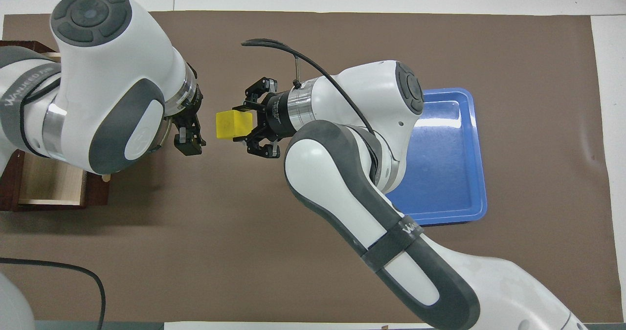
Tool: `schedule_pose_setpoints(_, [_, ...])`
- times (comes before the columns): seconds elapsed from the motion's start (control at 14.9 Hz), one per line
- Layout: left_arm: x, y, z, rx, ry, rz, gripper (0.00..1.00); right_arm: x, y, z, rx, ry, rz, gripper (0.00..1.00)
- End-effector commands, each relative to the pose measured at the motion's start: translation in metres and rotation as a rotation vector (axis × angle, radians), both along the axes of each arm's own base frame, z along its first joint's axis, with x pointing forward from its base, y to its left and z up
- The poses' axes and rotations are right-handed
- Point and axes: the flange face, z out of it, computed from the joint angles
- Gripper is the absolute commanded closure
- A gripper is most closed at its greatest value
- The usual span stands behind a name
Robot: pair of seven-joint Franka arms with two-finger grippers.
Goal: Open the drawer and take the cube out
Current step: 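Carry the cube with the right gripper and lower it into the tray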
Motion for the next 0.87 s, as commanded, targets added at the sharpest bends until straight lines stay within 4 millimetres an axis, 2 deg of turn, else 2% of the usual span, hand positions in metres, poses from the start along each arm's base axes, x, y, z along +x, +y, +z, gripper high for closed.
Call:
schedule_pose_setpoints(0.0, [-0.004,0.022,-0.015,0.025,-0.014,-0.03,0.0,0.007,-0.004,0.009,0.032,0.0,0.035,1.0])
schedule_pose_setpoints(0.27, [-0.004,0.063,-0.039,0.04,-0.032,-0.043,0.0,0.023,-0.035,0.008,0.031,0.034,0.027,1.0])
schedule_pose_setpoints(0.4, [-0.006,0.08,-0.049,0.063,-0.048,-0.068,0.0,0.038,-0.064,0.011,0.043,0.05,0.009,1.0])
schedule_pose_setpoints(0.67, [-0.003,0.116,-0.054,0.093,-0.036,-0.108,0.0,0.067,-0.146,0.002,0.09,0.095,-0.016,1.0])
schedule_pose_setpoints(0.8, [0.001,0.131,-0.054,0.094,-0.031,-0.146,0.0,0.076,-0.207,-0.009,0.11,0.114,-0.026,1.0])
